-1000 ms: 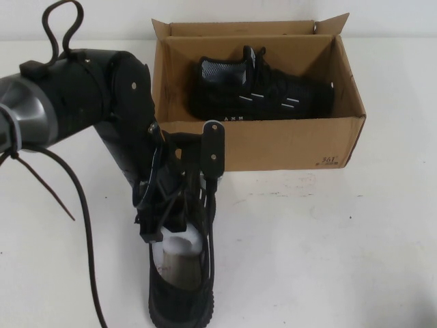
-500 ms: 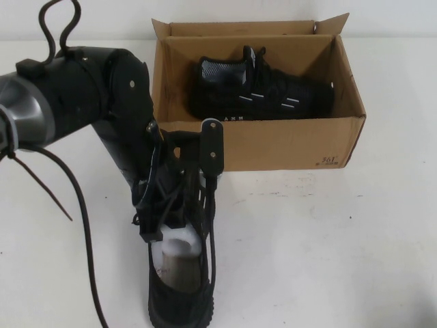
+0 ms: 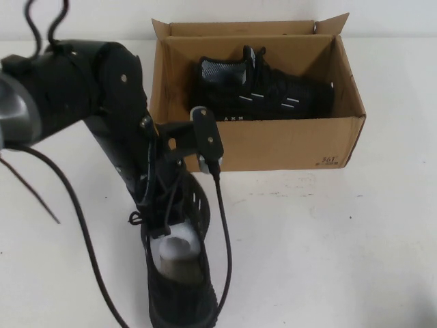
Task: Put shoes into padded shoe box
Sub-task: Pick up the shoe from the table, then place the shoe in the shoe box
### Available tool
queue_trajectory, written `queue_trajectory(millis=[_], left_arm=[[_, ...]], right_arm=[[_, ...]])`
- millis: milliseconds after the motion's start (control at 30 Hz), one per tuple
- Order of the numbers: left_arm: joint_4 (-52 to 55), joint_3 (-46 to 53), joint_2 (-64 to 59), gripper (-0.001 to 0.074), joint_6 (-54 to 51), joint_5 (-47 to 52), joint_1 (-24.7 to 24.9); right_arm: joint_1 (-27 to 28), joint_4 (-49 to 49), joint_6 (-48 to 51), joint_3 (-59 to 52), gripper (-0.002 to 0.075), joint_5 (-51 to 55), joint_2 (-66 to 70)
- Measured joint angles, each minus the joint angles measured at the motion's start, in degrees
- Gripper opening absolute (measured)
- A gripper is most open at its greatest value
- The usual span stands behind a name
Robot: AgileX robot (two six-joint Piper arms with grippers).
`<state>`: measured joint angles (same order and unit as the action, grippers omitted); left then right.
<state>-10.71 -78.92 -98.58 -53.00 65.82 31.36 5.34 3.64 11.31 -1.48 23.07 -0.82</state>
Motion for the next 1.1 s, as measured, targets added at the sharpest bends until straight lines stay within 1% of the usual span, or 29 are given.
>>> queue_trajectory(millis=[300,467,600,667,767,967,1100], left_arm=[[0.1,0.0,6.4,0.0012,7.8,0.2,0.1],[0.2,-1.0,8.9,0.0011,15.6,0.9,0.1],[0.3,-5.4,9.1,0.0011,24.5,1.5,0.1],[0.3,-8.4,9.1,0.0011,30.8,1.3,0.1],[0.3,-12.6,9.1,0.0011,38.3,-0.7,0.1],[0.3,-21.6,7.1,0.0011,47.2,-4.3,0.2],[0.3,-27.5,2.8,0.0011,49.9,-5.5,0.2]], right_arm=[[0.0,0.0,0.0,0.0,-0.0008,0.0,0.0],[0.0,0.0,0.0,0.0,-0.0008,0.0,0.0],[0.0,0.0,0.0,0.0,-0.0008,0.0,0.0],[0.0,0.0,0.0,0.0,-0.0008,0.0,0.0],[0.0,0.0,0.0,0.0,-0.0008,0.0,0.0],[0.0,0.0,0.0,0.0,-0.0008,0.0,0.0],[0.0,0.0,0.0,0.0,-0.0008,0.0,0.0]])
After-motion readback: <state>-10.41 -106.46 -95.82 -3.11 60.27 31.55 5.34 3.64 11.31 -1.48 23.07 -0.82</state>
